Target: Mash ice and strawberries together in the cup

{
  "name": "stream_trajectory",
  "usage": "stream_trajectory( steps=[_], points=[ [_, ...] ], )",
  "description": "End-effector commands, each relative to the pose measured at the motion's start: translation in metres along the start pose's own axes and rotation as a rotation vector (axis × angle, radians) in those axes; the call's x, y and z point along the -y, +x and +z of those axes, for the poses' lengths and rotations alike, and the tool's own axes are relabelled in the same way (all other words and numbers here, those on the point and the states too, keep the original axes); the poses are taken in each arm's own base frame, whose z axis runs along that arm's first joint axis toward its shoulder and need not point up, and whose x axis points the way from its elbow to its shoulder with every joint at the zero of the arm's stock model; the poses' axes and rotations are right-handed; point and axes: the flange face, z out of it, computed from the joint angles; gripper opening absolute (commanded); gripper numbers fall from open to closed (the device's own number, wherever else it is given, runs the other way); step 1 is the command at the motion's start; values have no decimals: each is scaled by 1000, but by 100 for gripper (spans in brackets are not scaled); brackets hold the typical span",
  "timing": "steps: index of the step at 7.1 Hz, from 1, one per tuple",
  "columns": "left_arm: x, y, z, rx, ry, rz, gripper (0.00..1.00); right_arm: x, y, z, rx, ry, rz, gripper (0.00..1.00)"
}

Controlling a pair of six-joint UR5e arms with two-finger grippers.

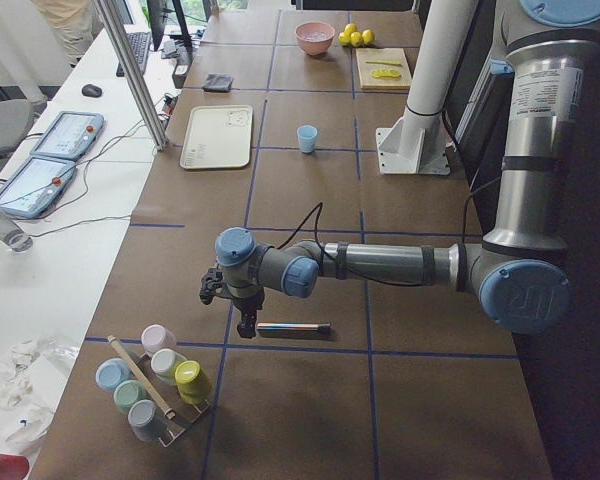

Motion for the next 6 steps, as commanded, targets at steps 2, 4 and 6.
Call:
stream_trajectory(
  steps=[2, 4, 6],
  points=[
    [-11, -76, -80, -130, 41, -59, 99, 10, 110, 41, -10, -102, -59, 100],
    [-15, -59, -106, -177, -7, -142, 100, 8, 136, 62, -7, -146, -58, 100],
    [-19, -43, -120, -177, -24, -178, 100, 4, 142, 67, -17, -159, -43, 100]
  ],
)
